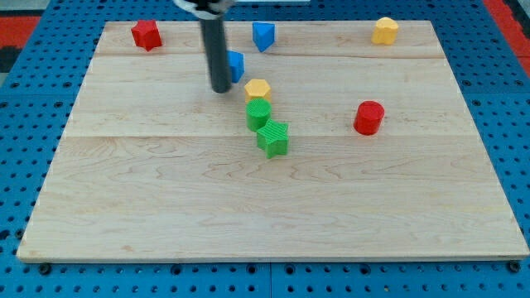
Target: Move the blue triangle top left to the blue cube
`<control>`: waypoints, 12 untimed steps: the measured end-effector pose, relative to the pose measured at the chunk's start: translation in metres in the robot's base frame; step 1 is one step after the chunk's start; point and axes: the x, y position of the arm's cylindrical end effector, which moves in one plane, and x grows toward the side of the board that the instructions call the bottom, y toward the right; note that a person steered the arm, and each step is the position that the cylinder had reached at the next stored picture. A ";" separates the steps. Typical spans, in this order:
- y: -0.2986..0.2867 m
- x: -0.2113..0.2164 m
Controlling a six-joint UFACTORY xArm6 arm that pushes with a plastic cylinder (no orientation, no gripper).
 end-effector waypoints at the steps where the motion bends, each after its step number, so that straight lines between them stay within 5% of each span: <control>1: 0.064 -0.015; 4: -0.043 -0.111; 6: -0.148 0.012; 10: -0.143 0.007; 12: -0.009 0.003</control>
